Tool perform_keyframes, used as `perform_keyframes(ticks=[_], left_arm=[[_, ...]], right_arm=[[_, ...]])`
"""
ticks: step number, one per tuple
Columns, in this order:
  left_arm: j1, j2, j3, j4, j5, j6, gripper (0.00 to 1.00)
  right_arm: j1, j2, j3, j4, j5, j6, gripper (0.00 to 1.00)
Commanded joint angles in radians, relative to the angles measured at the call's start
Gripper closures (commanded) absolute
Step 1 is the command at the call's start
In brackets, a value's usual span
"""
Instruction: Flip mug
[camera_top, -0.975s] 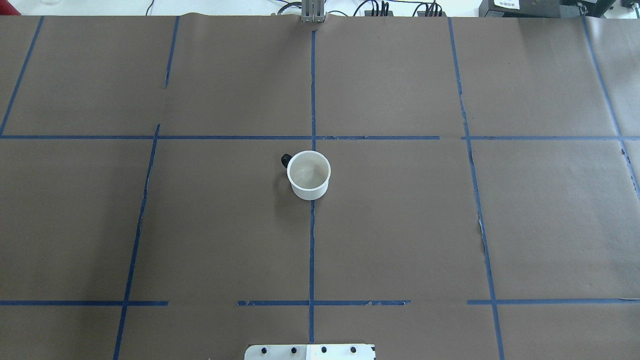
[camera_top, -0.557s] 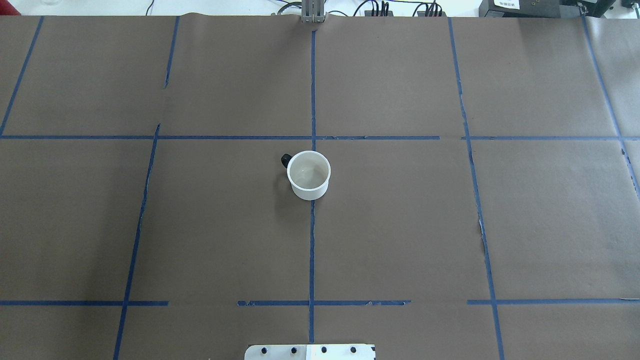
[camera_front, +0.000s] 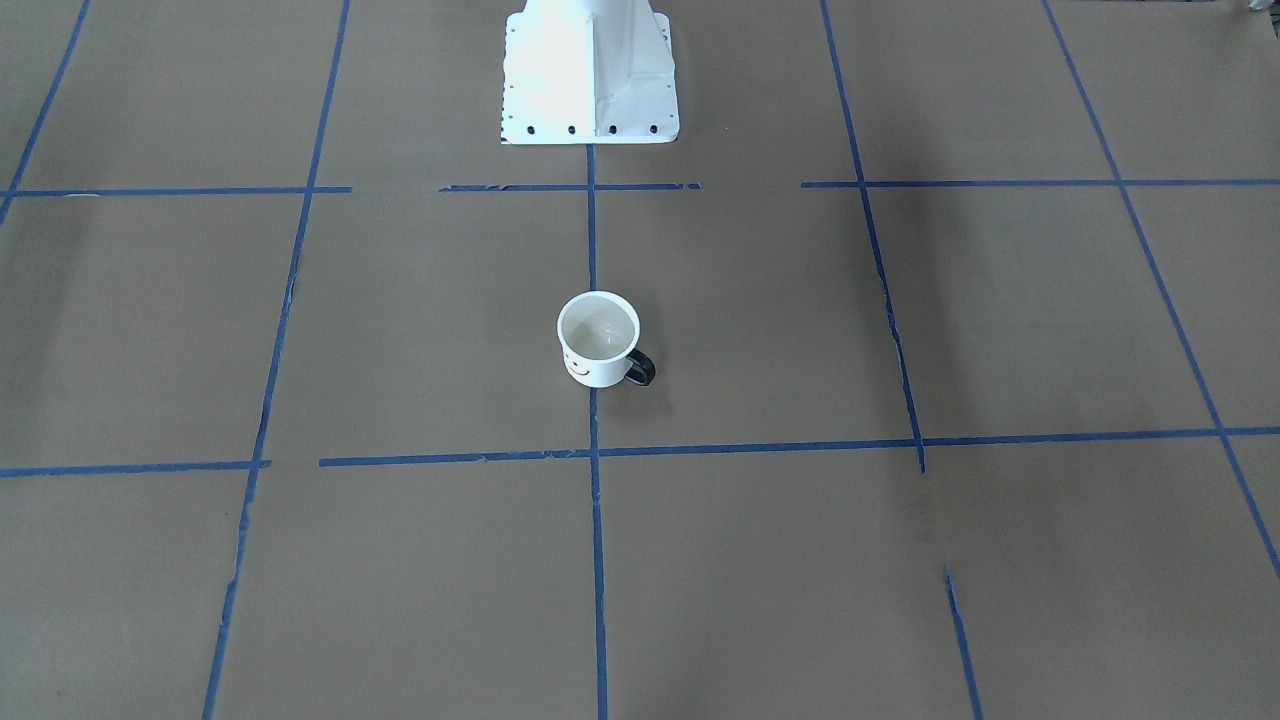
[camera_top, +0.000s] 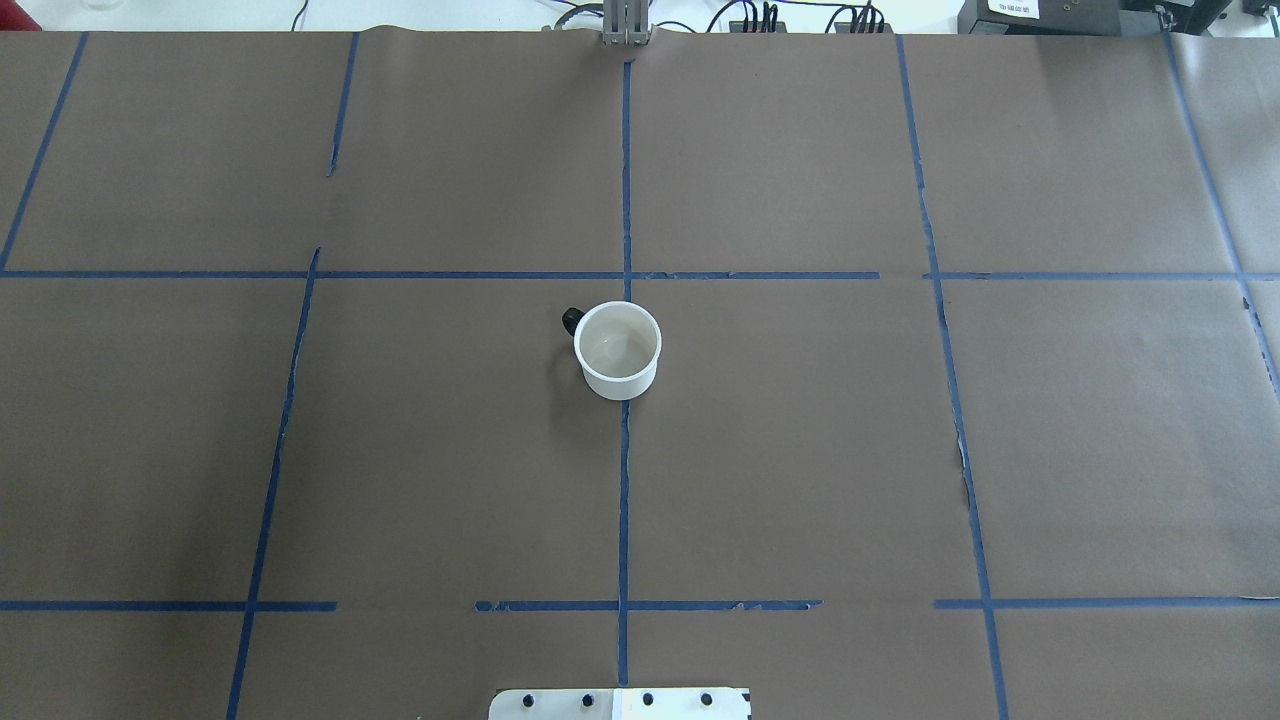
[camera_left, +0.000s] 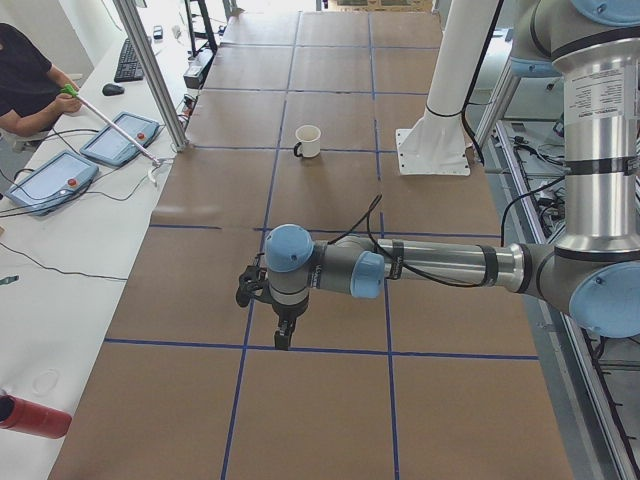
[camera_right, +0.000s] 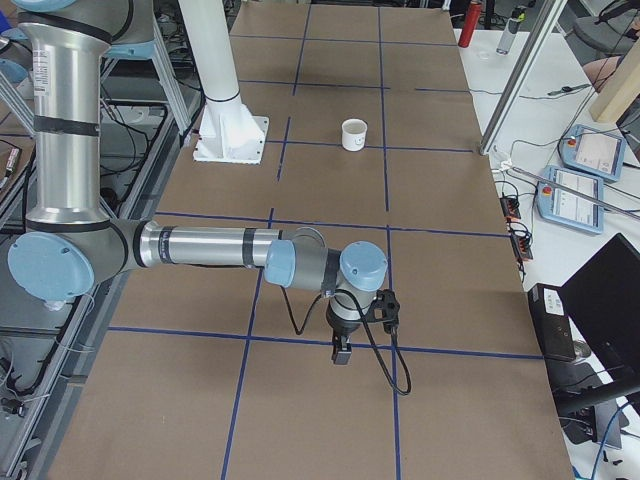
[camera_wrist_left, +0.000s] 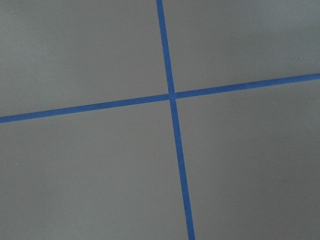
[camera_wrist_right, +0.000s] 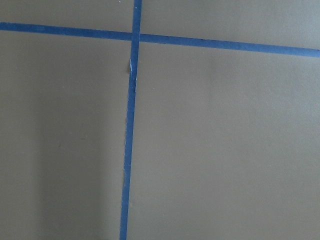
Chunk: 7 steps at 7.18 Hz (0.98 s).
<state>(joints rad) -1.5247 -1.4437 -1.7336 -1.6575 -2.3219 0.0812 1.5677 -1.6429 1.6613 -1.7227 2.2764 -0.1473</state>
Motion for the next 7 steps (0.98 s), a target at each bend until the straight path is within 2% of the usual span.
perform_keyframes(ticks=[1, 3, 7], left_arm=[[-0.009, 0.041, -0.013, 0.036, -0.007, 0.095, 0.0], [-0.014, 0.063, -0.076, 0.021, -0.001, 0.086, 0.0], [-0.015, 0.066, -0.067, -0.019, -0.013, 0.095, 0.0]], right_arm=[[0.0, 0.0, 0.0, 0.0, 0.0, 0.0, 0.0], [0.0, 0.0, 0.0, 0.0, 0.0, 0.0, 0.0], [0.0, 0.0, 0.0, 0.0, 0.0, 0.0, 0.0]])
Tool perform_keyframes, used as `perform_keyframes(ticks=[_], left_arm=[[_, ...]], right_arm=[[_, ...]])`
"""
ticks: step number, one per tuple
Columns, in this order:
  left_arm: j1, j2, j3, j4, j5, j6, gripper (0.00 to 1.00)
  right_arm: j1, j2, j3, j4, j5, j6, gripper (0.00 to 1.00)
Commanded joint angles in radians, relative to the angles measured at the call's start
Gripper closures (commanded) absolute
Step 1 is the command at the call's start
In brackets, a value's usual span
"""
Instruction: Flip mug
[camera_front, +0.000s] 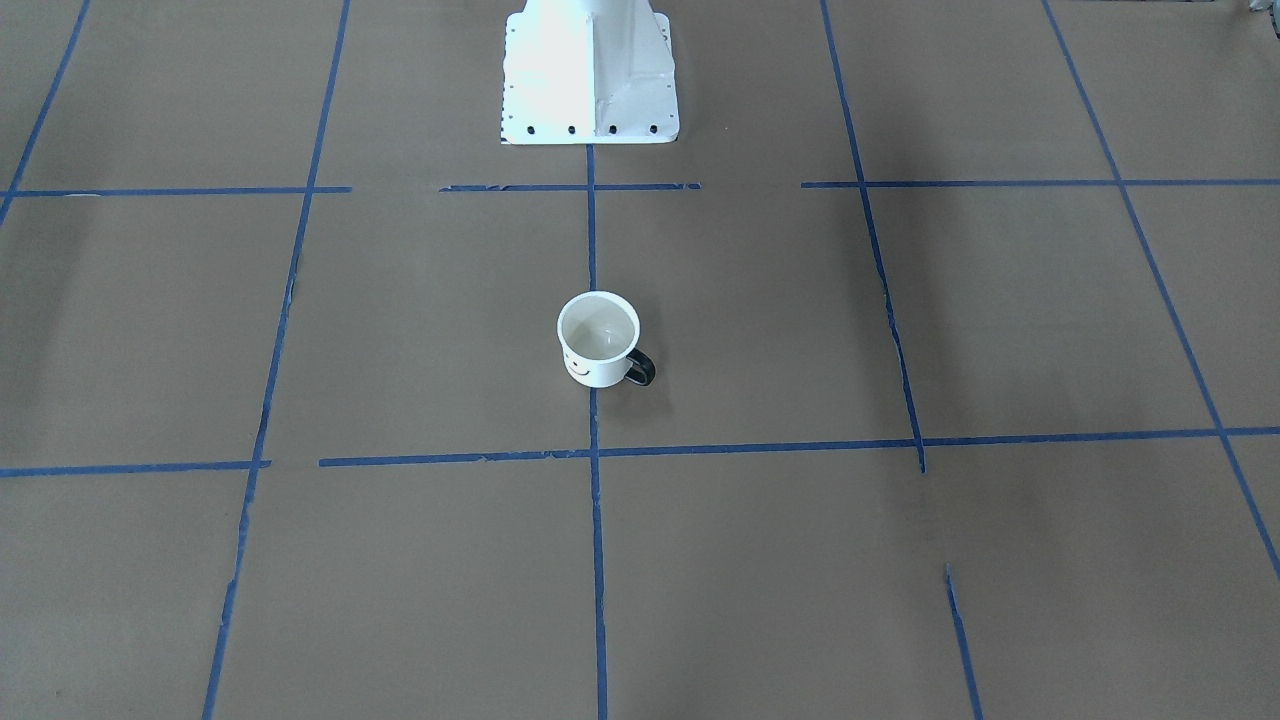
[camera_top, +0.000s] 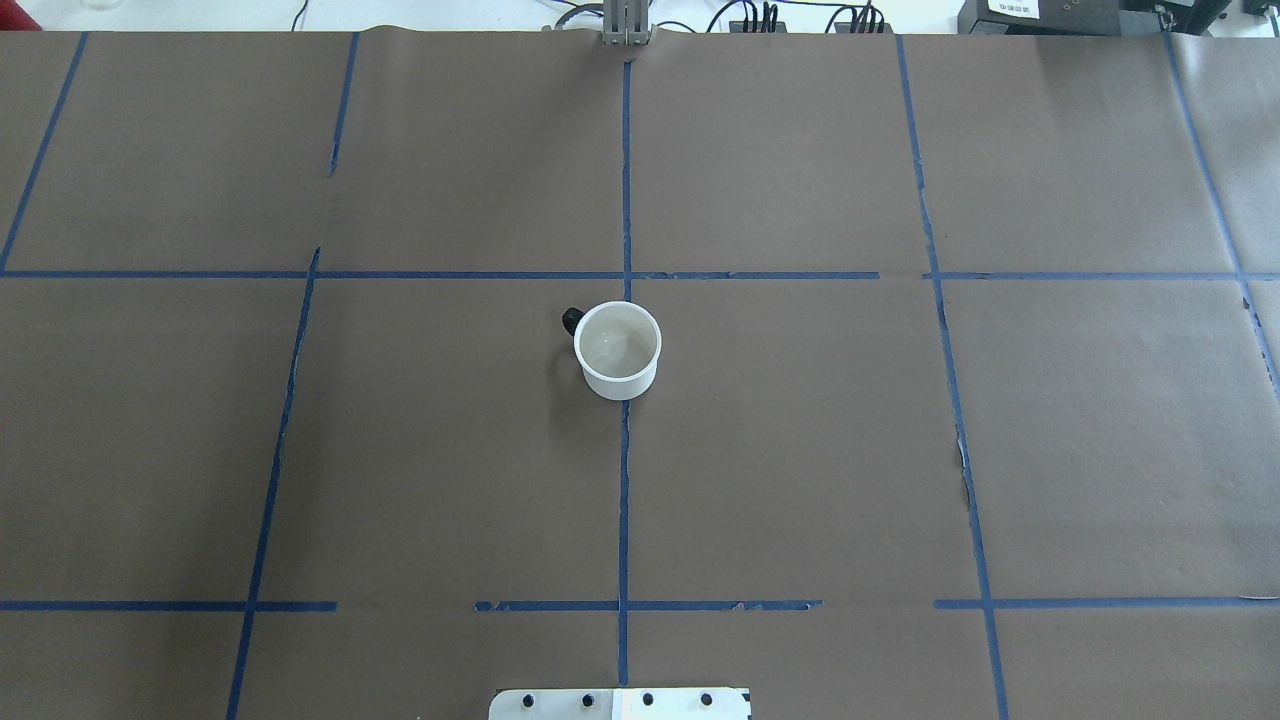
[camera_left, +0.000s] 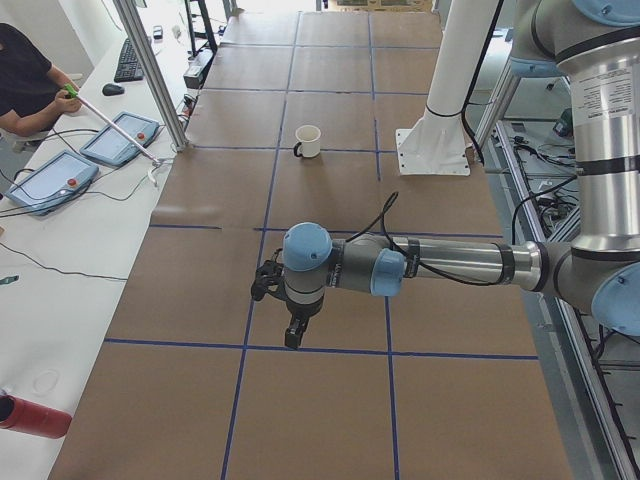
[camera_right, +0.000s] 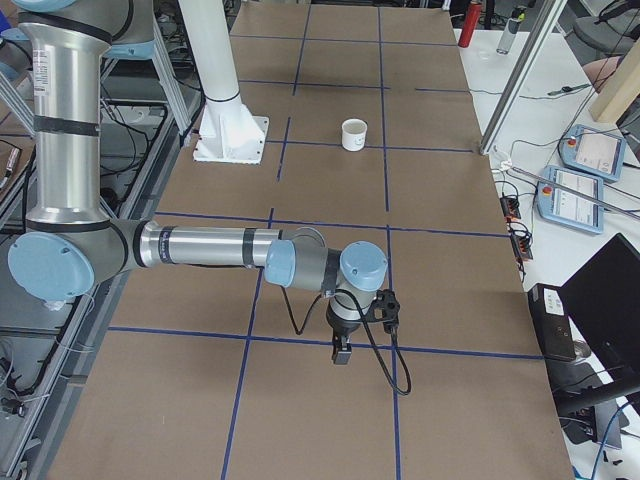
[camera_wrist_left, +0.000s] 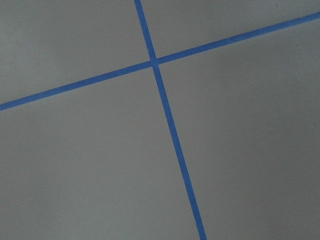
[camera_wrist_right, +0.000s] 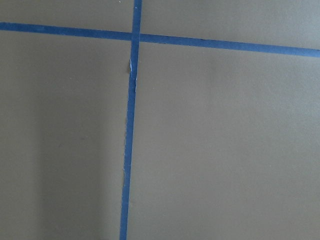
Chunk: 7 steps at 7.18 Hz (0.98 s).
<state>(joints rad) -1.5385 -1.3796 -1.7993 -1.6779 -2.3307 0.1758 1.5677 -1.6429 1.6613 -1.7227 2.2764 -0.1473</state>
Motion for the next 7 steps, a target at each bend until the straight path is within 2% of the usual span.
perform_keyframes(ticks=[1, 2, 3, 7], left_arm=[[-0.037, 0.005, -0.014, 0.05, -0.005, 0.002, 0.0], [-0.105, -0.012, -0.012, 0.135, -0.006, 0.002, 0.0], [-0.113, -0.027, -0.026, 0.168, -0.006, 0.001, 0.0], [-0.101, -0.07, -0.046, 0.172, 0.03, -0.001, 0.0]], right_arm=[[0.0, 0.0, 0.0, 0.0, 0.0, 0.0, 0.0], [0.0, 0.0, 0.0, 0.0, 0.0, 0.0, 0.0], [0.0, 0.0, 0.0, 0.0, 0.0, 0.0, 0.0], [0.0, 0.0, 0.0, 0.0, 0.0, 0.0, 0.0]])
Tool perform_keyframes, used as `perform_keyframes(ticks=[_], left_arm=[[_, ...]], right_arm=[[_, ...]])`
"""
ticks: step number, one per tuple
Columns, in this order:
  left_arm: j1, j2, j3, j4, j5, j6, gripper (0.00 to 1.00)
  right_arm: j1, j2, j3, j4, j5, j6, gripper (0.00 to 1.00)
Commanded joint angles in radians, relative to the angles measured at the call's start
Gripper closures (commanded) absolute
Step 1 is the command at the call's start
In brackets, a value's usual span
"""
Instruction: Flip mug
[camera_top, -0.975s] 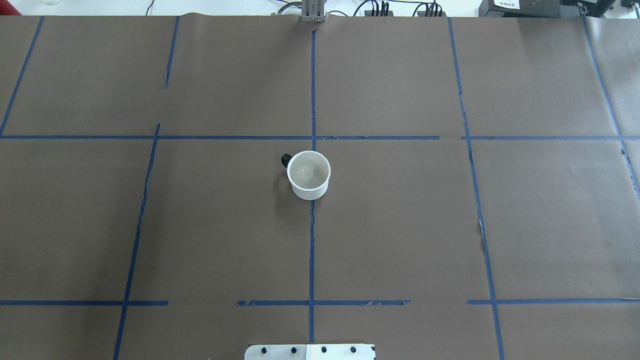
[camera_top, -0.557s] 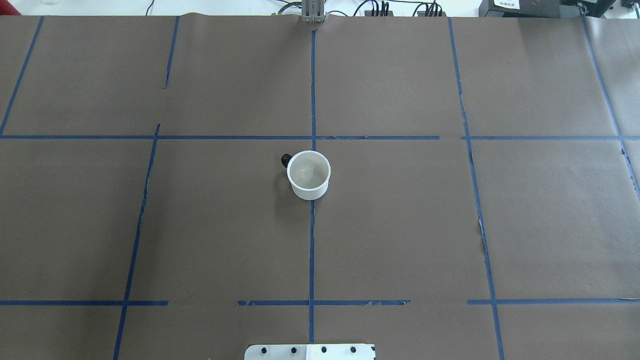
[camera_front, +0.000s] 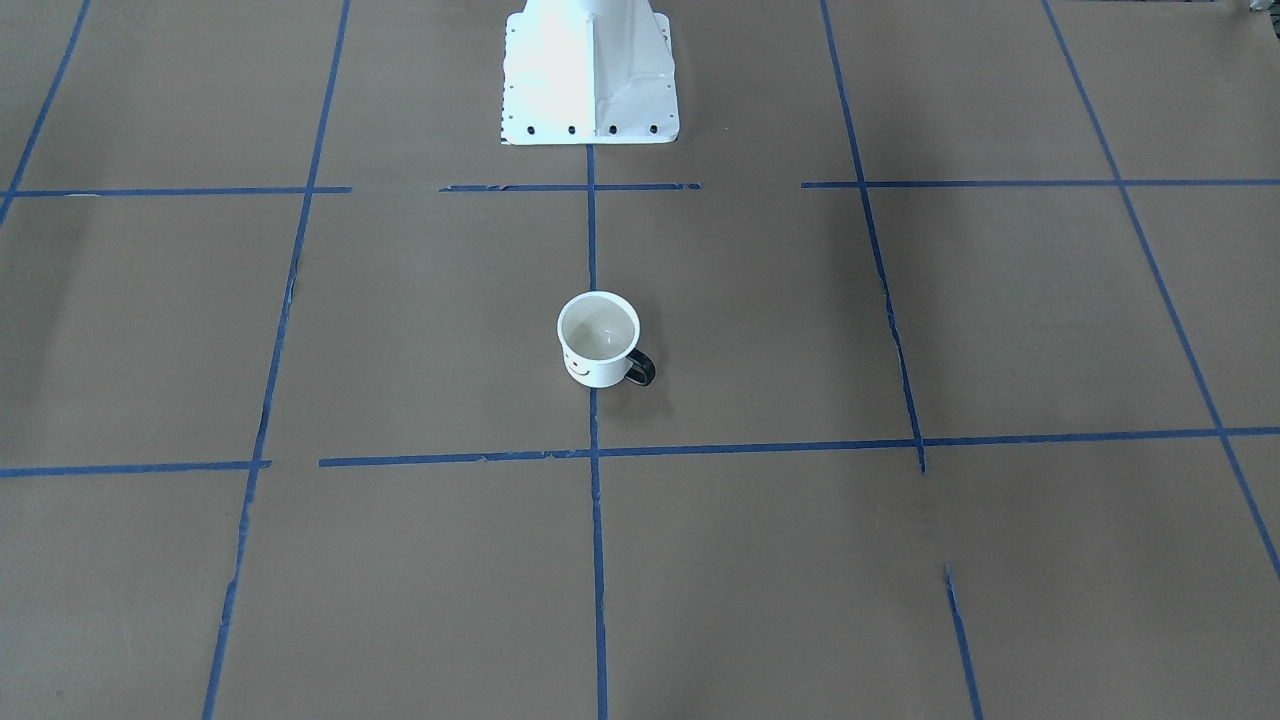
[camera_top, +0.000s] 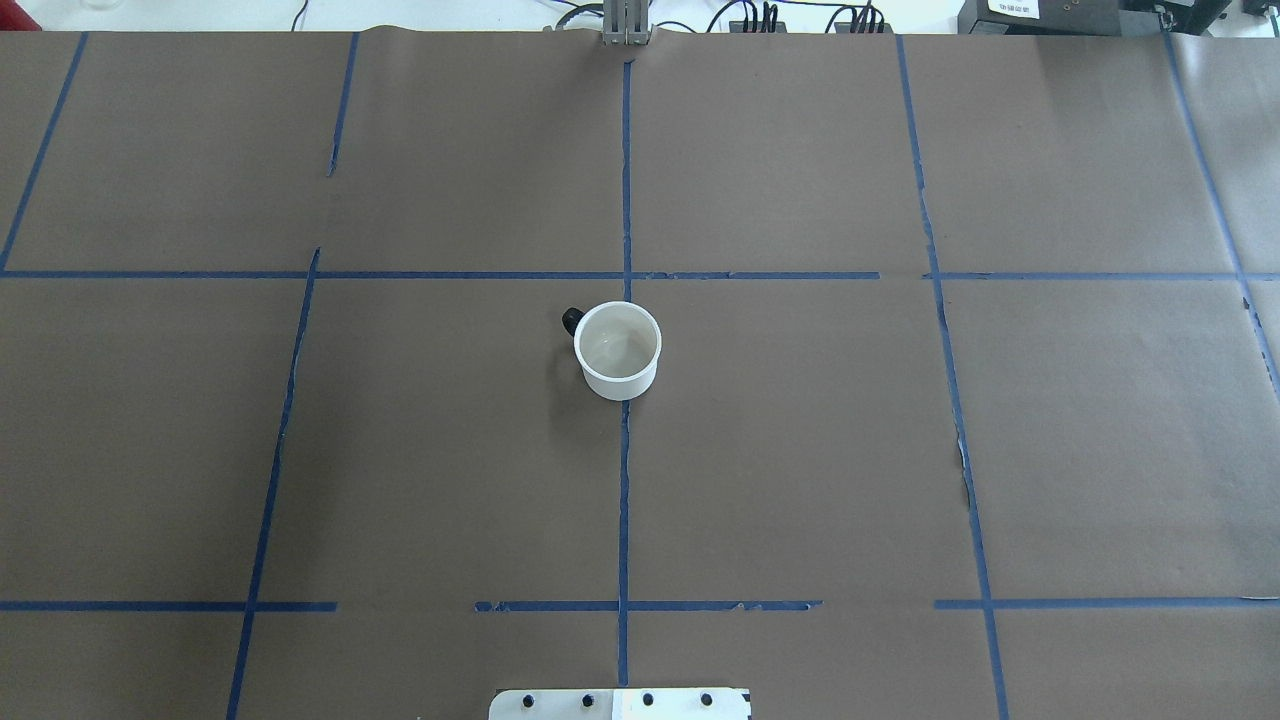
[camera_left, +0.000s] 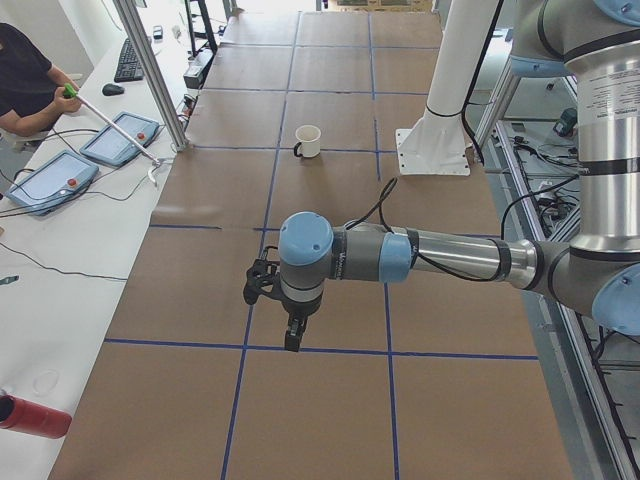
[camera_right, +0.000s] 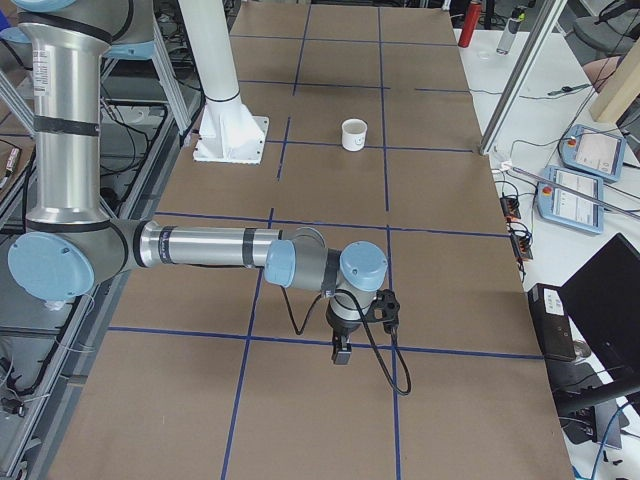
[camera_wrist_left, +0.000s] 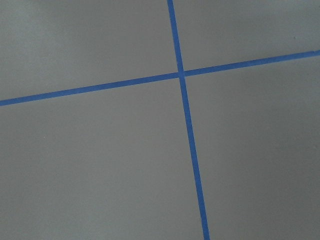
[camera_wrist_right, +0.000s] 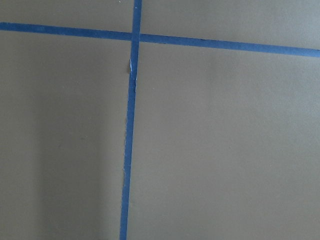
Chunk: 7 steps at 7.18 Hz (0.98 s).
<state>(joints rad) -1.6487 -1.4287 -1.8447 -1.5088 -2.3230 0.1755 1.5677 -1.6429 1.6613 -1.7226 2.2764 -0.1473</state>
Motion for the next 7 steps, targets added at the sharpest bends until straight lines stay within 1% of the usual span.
perform_keyframes(ticks=[1, 7], left_arm=[[0.004, -0.019, -0.005, 0.004, 0.022, -0.001, 0.0], [0.001, -0.016, -0.007, 0.004, 0.025, -0.001, 0.0]], right_arm=[[0.0, 0.0, 0.0, 0.0, 0.0, 0.0, 0.0], [0.0, 0.0, 0.0, 0.0, 0.0, 0.0, 0.0]])
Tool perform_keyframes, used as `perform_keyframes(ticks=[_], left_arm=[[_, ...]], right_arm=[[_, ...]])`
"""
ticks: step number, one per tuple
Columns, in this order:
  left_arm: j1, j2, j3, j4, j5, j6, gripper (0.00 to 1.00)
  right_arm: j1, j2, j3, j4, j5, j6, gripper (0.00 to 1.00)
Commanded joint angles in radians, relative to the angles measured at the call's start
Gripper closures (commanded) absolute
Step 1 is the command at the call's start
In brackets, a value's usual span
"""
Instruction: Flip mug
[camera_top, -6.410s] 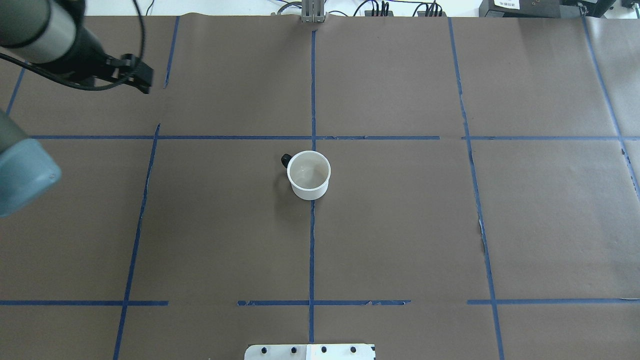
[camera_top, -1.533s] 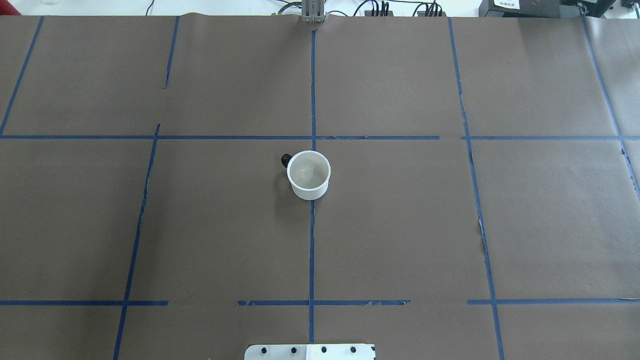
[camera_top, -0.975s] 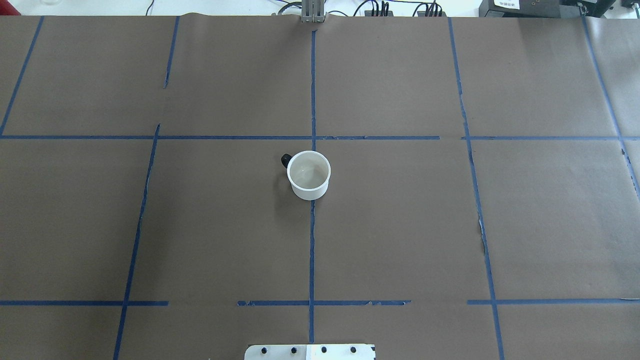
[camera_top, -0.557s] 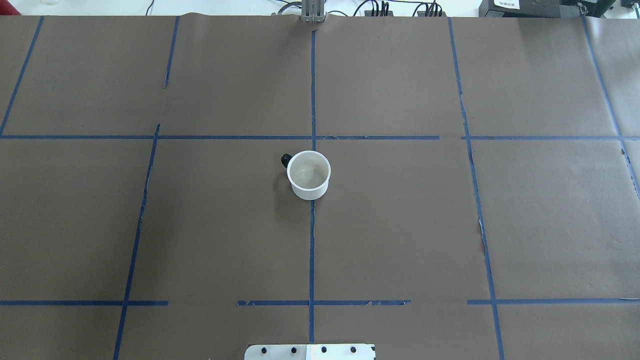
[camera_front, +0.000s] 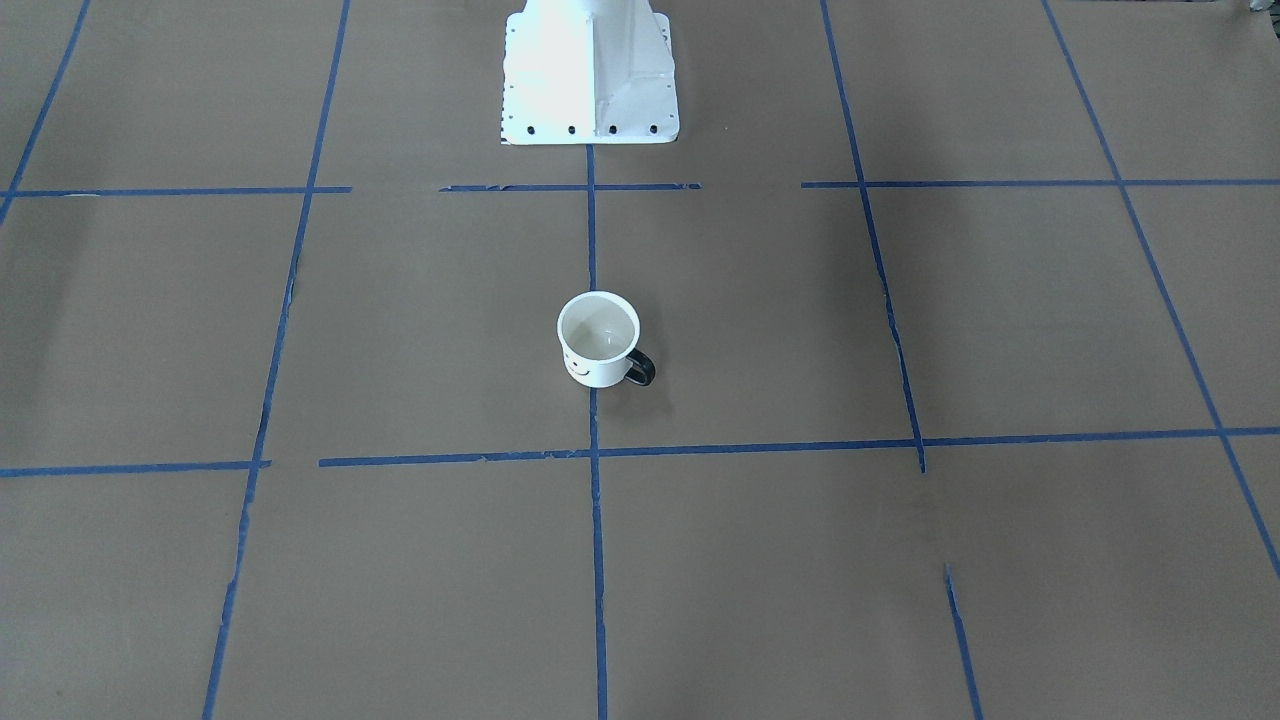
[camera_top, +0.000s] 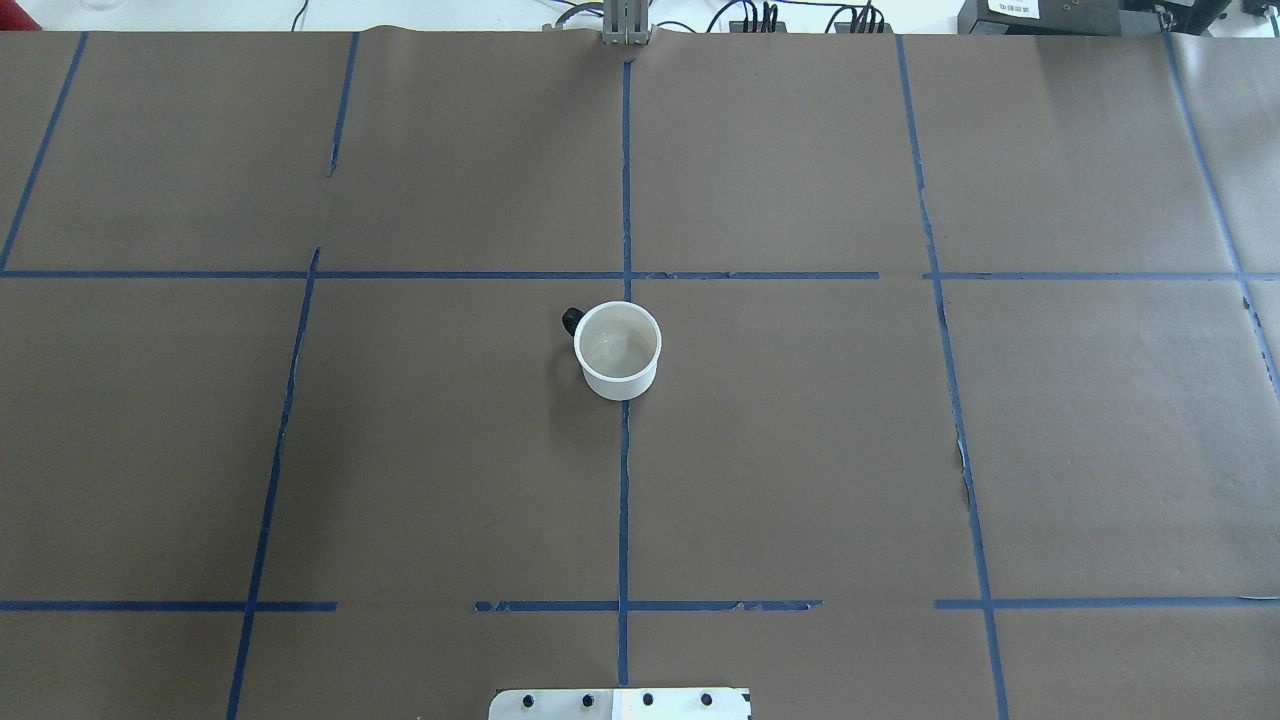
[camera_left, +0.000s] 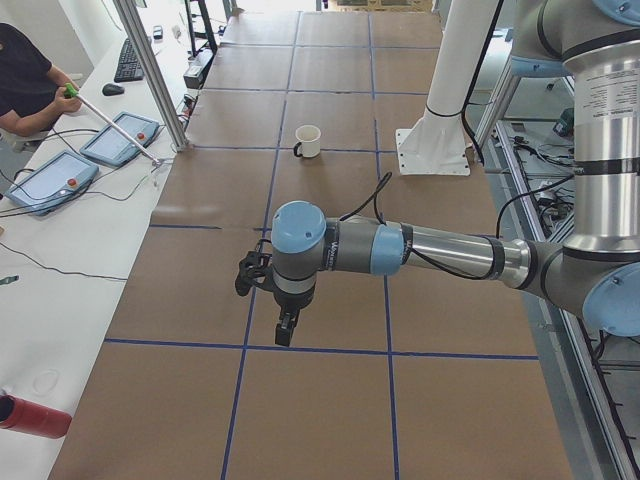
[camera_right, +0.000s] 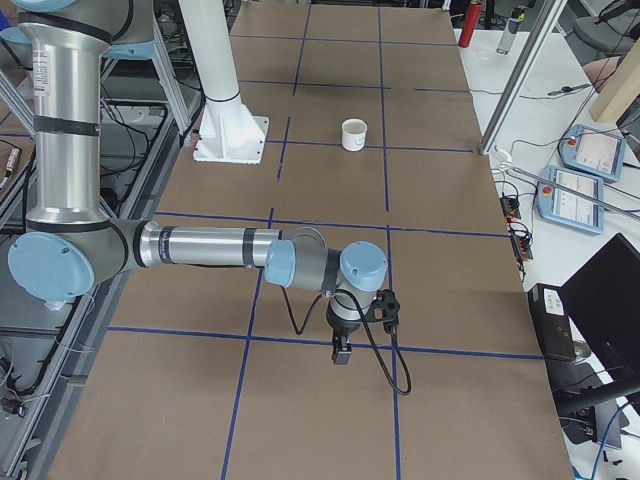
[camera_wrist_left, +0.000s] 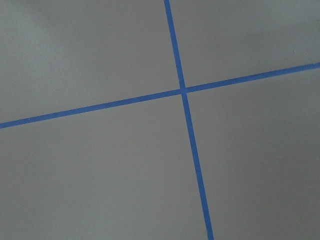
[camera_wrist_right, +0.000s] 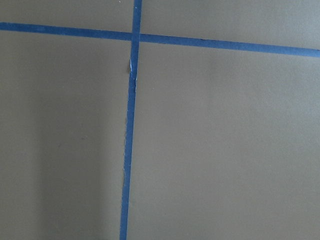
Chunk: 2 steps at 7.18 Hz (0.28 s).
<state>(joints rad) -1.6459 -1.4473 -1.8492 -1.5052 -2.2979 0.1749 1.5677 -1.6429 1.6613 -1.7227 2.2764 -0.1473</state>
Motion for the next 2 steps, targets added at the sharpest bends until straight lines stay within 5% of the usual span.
perform_keyframes(ticks=[1, 2], left_arm=[[-0.002, 0.001, -0.002, 0.005, 0.0, -0.002, 0.0], [-0.002, 0.001, -0.002, 0.003, 0.0, 0.0, 0.0]], right_arm=[[0.0, 0.0, 0.0, 0.0, 0.0, 0.0, 0.0], [0.0, 0.0, 0.0, 0.0, 0.0, 0.0, 0.0]])
